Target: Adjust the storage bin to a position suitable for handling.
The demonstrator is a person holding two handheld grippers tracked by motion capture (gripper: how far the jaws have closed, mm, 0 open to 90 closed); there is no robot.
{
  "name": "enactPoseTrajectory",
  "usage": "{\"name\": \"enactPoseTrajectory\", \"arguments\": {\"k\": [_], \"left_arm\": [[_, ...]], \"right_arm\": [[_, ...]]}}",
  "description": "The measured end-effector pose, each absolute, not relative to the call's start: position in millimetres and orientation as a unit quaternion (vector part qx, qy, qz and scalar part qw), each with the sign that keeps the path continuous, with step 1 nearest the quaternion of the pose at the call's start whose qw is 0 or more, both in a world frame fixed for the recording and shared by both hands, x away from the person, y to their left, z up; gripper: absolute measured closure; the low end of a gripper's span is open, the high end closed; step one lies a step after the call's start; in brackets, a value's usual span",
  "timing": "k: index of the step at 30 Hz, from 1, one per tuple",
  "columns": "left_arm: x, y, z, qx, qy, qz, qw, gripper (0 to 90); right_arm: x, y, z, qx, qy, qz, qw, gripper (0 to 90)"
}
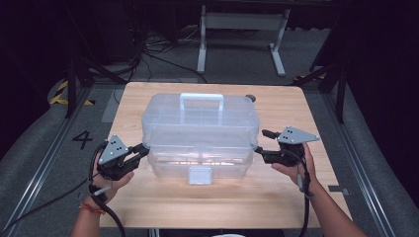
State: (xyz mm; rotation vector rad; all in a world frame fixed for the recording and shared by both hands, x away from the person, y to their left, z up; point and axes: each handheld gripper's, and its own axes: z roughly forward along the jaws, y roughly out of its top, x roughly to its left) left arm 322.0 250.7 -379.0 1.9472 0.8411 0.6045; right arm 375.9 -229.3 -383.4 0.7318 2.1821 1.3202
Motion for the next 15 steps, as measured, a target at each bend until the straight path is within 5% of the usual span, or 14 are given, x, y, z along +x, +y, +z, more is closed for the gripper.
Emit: {"name": "enactPoseTrajectory", "arguments": {"k": [15], "left_arm": [[322.5,255.5,-383.9,0.784,0.359,0.253,0.44,57.1]], "right_arm": [[374.8,-227.9,-371.5,0.265,0.764,0.521,0.274,44.6]]}}
